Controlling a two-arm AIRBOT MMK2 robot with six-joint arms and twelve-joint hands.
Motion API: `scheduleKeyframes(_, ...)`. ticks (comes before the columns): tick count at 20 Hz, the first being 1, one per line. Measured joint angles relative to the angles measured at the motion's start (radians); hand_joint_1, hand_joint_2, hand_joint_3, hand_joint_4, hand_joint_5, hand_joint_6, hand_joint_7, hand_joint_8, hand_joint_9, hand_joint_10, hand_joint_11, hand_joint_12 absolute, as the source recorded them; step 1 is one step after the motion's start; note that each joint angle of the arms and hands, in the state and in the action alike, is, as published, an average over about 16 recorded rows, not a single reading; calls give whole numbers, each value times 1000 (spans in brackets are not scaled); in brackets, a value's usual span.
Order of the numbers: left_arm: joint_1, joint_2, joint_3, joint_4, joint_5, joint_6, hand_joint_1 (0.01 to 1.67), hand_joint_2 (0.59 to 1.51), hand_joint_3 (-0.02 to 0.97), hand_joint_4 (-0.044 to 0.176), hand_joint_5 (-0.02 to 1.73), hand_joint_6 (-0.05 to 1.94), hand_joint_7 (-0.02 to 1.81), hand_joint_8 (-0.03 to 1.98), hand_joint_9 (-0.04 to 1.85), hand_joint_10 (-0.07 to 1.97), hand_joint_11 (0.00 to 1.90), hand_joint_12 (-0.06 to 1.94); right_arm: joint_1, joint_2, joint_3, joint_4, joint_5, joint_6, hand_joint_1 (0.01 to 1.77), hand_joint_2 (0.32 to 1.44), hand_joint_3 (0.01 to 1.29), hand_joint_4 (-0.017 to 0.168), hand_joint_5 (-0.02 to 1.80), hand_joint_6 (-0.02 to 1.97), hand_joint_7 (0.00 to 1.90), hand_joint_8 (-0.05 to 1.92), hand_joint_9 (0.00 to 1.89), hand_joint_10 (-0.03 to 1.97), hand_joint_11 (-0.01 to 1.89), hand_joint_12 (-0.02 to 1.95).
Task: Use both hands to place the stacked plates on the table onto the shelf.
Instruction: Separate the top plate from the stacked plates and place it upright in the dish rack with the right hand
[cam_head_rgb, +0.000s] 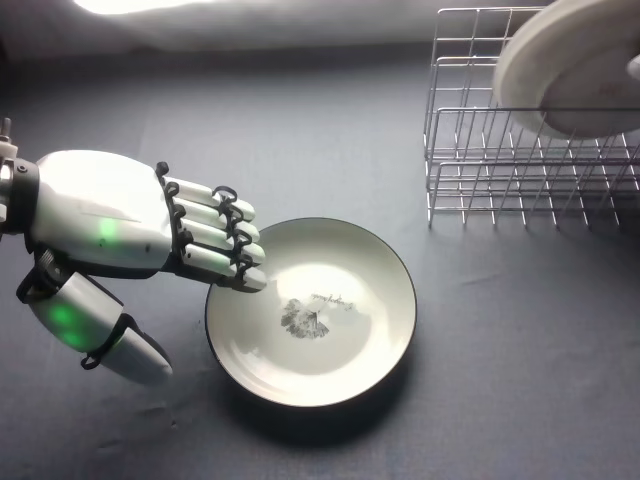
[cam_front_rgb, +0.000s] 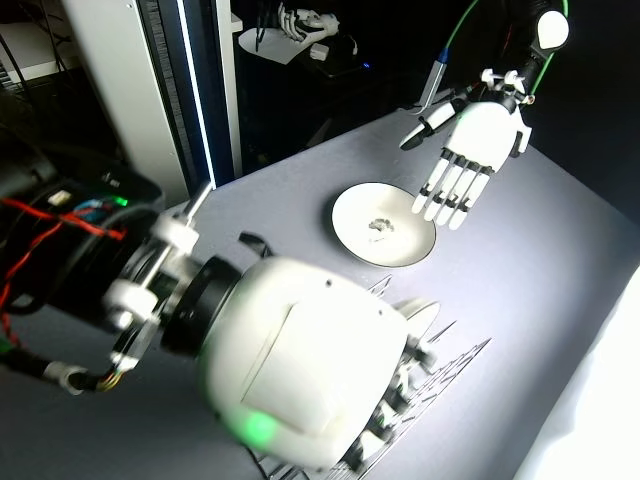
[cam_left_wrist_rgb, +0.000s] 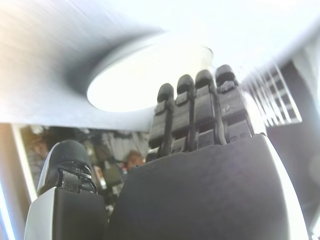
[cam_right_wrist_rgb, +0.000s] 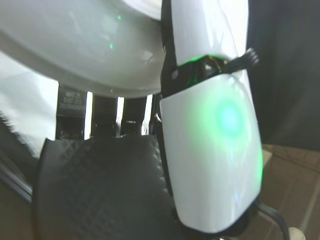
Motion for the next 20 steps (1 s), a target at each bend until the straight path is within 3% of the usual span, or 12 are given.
scheduleKeyframes(4, 16, -3, -1, -3, 11, 4, 13, 1139, -5, 0, 168, 5, 126, 15, 83, 7, 37, 24, -52, 1, 12, -22, 31, -1, 1385, 943, 14, -8, 962, 856, 1104, 606, 1035, 853, 887, 997)
scheduleKeyframes(10, 34, -5, -1, -4, 22, 8, 13, 1141, -5, 0, 171, 5, 125, 15, 85, 6, 38, 31, -100, 2, 18, -59, 74, -4, 1271, 979, 14, -6, 815, 538, 916, 369, 891, 520, 681, 932)
scheduleKeyframes(14, 47, -6, 0, -6, 27, 9, 13, 1143, -5, 0, 164, 5, 118, 15, 74, 4, 33, 27, -91, 3, 16, -96, 94, -7, 1160, 980, 14, -5, 627, 313, 702, 204, 695, 282, 461, 849)
scheduleKeyframes(20, 72, -7, 1, -15, 30, 14, 14, 1142, -5, 0, 161, 5, 112, 15, 49, -6, 27, 19, -44, 3, -7, -233, 147, -11, 964, 892, 14, -3, 289, 23, 313, 12, 326, 33, 144, 487)
